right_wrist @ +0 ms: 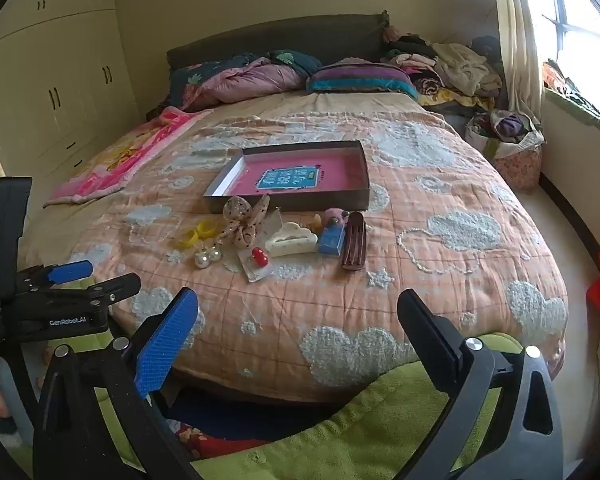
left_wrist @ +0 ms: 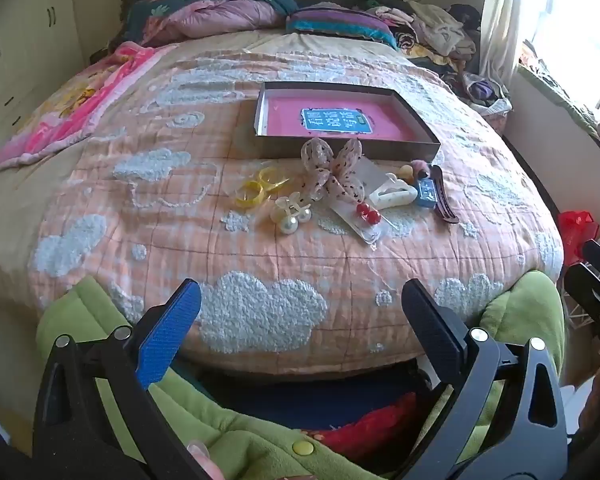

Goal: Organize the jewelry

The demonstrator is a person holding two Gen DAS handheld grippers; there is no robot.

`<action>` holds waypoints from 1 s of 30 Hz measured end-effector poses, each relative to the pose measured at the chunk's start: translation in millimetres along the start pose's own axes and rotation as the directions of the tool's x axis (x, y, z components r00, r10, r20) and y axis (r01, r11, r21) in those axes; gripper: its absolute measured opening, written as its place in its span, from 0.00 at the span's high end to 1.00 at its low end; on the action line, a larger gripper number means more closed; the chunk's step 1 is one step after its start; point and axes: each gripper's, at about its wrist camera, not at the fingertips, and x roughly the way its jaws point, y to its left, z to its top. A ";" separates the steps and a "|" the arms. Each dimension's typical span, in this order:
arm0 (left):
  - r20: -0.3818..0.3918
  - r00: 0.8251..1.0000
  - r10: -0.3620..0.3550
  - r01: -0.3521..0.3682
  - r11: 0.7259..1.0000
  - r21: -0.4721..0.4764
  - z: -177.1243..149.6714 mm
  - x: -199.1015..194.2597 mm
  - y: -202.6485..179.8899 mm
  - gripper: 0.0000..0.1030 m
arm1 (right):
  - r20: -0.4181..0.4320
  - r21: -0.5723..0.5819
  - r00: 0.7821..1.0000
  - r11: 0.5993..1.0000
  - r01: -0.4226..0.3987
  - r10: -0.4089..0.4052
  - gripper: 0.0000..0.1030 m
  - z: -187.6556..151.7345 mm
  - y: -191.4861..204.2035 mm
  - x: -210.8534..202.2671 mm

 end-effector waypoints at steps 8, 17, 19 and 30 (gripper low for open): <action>0.012 1.000 0.003 -0.003 1.000 0.003 4.9 -4.2 -5.9 0.09 | 0.009 -0.001 1.000 1.000 -0.004 0.004 0.04 2.5 3.8 -4.3; 0.020 1.000 0.001 -0.001 1.000 0.013 6.1 -6.1 -11.7 0.09 | 0.024 0.006 1.000 1.000 -0.010 0.010 0.04 1.1 2.4 -8.1; 0.029 1.000 -0.007 0.007 1.000 0.018 -0.3 -6.6 -5.8 0.09 | 0.022 0.007 1.000 1.000 -0.012 0.012 0.04 1.7 2.4 -9.3; 0.037 0.999 -0.007 0.006 1.000 0.026 -0.8 -7.7 -7.5 0.09 | 0.022 0.009 1.000 1.000 -0.014 0.013 0.04 1.4 1.3 -8.4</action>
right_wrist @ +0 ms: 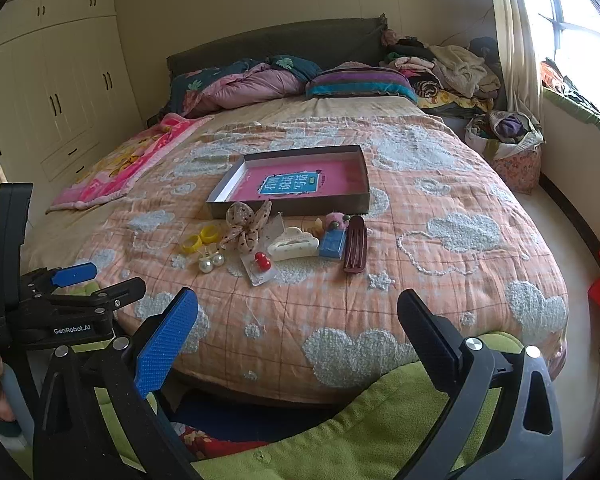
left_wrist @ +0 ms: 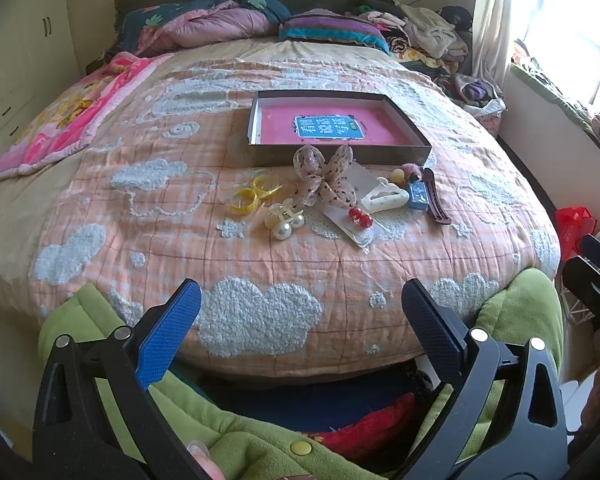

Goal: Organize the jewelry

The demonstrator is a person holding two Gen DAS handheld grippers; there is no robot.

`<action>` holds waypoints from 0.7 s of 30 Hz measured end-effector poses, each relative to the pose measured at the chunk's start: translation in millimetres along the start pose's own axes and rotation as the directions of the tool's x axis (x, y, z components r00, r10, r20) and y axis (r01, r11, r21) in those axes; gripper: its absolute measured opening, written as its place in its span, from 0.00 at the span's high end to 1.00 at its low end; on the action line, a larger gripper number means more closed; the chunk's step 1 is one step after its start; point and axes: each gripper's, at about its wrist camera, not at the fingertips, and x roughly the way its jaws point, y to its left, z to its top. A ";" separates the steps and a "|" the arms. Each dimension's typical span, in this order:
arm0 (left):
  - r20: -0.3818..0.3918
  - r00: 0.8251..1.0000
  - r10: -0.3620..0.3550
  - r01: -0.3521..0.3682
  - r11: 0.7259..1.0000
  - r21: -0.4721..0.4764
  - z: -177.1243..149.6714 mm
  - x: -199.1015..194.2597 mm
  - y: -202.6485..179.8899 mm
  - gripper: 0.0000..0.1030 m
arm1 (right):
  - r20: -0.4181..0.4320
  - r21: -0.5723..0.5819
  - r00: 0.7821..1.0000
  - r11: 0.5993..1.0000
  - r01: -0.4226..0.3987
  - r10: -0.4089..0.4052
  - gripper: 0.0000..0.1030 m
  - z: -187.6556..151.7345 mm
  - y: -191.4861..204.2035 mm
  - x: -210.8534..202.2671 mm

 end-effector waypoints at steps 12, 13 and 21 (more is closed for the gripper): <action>0.003 1.000 -0.002 0.002 1.000 0.000 0.7 -1.9 0.6 0.09 | 0.007 -0.004 1.000 1.000 0.004 -0.004 0.04 -0.8 0.4 -1.3; 0.003 1.000 -0.003 0.003 1.000 0.000 0.8 -1.9 0.5 0.09 | 0.008 -0.006 1.000 1.000 0.005 -0.005 0.04 -1.0 0.6 -1.2; 0.005 1.000 -0.001 0.001 1.000 0.000 0.7 -2.1 0.3 0.09 | 0.008 -0.007 1.000 1.000 0.003 -0.003 0.04 -1.3 0.7 -1.4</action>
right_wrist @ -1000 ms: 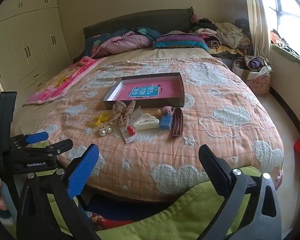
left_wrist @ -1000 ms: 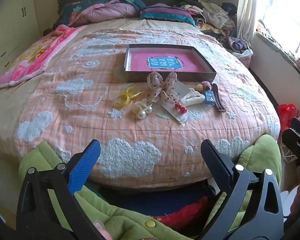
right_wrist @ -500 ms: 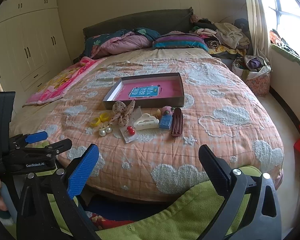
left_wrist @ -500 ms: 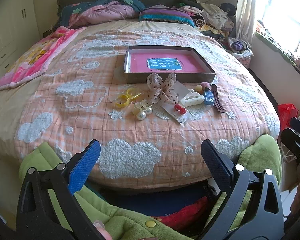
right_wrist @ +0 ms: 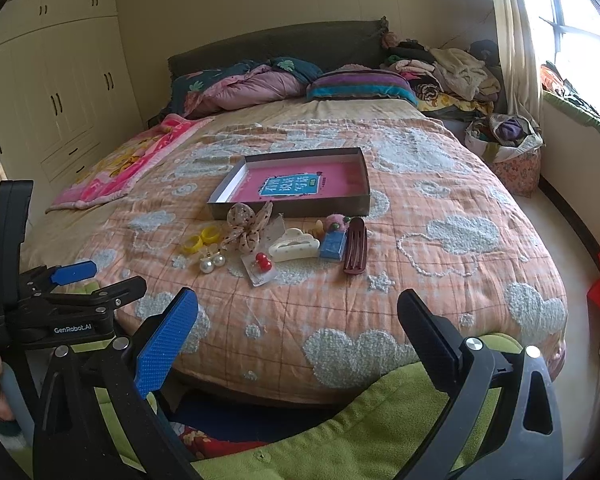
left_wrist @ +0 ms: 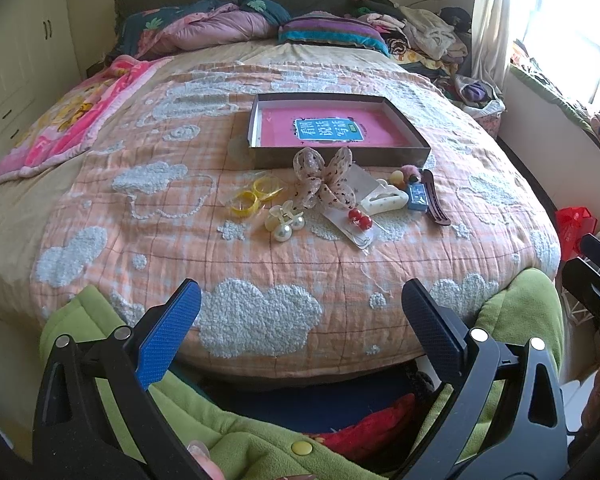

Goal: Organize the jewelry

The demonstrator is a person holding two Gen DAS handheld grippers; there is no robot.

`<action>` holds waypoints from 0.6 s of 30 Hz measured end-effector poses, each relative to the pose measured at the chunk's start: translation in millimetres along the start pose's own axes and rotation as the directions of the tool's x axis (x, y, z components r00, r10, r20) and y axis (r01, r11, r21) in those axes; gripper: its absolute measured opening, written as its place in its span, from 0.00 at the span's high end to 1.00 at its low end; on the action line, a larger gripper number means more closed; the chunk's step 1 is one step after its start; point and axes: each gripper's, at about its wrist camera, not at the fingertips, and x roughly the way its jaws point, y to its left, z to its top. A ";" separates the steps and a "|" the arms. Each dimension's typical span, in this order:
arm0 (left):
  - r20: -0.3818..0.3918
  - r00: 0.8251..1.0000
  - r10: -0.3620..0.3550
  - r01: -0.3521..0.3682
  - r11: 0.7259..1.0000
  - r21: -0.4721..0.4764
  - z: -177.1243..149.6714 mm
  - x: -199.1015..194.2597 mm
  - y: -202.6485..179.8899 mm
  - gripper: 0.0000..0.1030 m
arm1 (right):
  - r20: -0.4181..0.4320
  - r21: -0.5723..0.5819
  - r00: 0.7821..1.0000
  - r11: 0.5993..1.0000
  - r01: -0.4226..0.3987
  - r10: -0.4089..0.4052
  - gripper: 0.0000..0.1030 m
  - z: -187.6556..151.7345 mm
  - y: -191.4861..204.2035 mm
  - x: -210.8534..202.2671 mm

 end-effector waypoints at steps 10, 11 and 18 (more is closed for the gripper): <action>0.003 1.000 0.004 -0.004 1.000 0.004 1.9 -0.9 0.7 0.09 | 0.000 0.006 1.000 1.000 -0.004 0.004 0.04 0.0 -0.8 -1.5; 0.003 1.000 0.003 -0.003 1.000 0.004 1.7 -0.8 0.7 0.09 | 0.001 0.008 1.000 1.000 -0.005 0.005 0.04 -0.2 -0.8 -1.5; 0.004 1.000 0.005 -0.005 1.000 0.002 2.2 -1.0 0.9 0.09 | -0.004 0.005 1.000 1.000 -0.009 0.009 0.04 -0.9 -0.3 -0.7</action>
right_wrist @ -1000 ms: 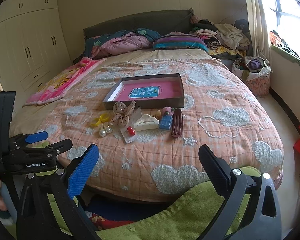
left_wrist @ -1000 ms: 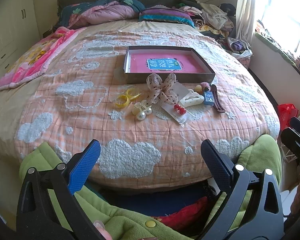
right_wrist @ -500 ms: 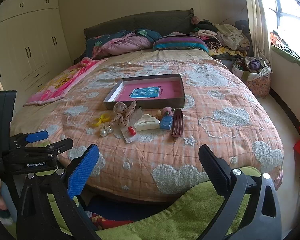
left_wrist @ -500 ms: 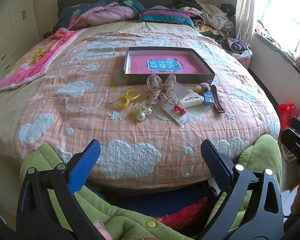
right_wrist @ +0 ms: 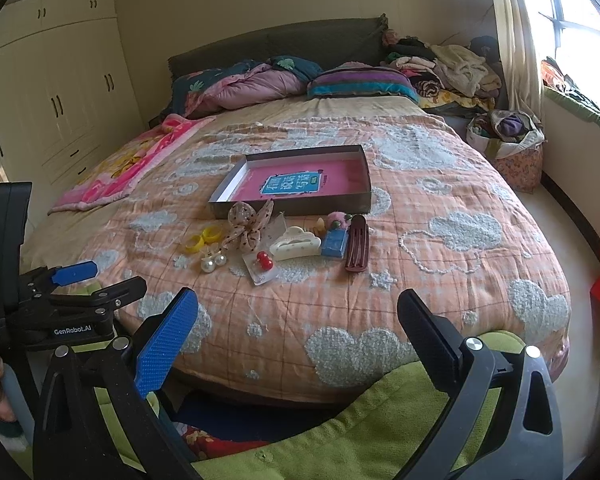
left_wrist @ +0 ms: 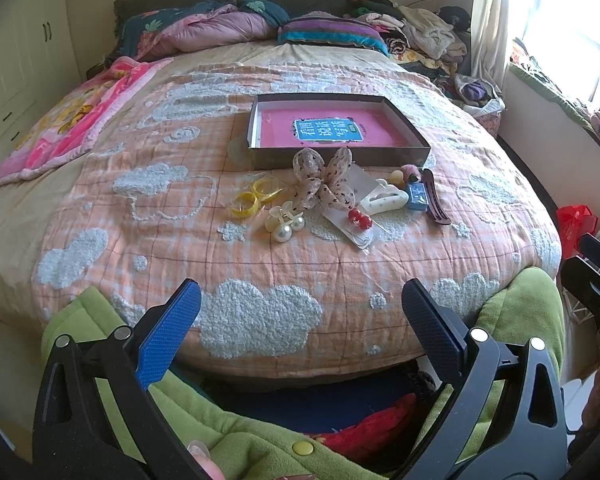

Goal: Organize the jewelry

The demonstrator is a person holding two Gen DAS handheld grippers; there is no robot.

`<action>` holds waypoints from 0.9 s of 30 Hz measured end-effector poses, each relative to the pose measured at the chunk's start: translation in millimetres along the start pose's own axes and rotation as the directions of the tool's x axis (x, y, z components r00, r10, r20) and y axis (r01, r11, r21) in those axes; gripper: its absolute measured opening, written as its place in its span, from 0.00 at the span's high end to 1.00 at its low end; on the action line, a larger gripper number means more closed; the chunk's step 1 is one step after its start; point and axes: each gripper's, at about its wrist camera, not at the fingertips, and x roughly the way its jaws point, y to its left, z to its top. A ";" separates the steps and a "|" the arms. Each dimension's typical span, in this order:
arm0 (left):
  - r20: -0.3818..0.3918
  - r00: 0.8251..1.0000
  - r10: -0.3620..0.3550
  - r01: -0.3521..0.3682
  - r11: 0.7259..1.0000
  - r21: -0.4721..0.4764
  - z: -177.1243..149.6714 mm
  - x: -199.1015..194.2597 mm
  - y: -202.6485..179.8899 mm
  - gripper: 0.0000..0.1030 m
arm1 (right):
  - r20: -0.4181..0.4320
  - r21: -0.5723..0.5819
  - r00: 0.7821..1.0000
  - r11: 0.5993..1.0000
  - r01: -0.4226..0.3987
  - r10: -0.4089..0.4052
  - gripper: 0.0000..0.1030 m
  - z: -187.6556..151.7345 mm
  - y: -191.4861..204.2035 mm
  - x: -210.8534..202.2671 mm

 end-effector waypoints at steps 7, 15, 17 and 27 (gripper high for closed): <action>-0.004 1.000 0.001 -0.001 1.000 -0.012 2.0 0.8 4.9 0.09 | -0.010 -0.012 1.000 1.000 -0.010 0.010 0.04 2.3 2.7 7.9; -0.012 1.000 0.010 -0.010 0.998 -0.063 8.2 8.7 28.3 0.09 | -0.040 -0.046 0.998 0.998 -0.052 0.050 0.04 15.4 13.3 28.9; -0.015 1.000 0.012 -0.013 0.997 -0.079 11.9 11.2 36.0 0.09 | -0.045 -0.055 0.997 0.996 -0.067 0.065 0.04 22.6 16.9 36.2; -0.008 1.000 0.014 -0.015 0.992 -0.123 41.5 29.0 60.5 0.09 | -0.057 -0.073 0.993 0.992 -0.105 0.101 0.04 53.6 19.8 65.3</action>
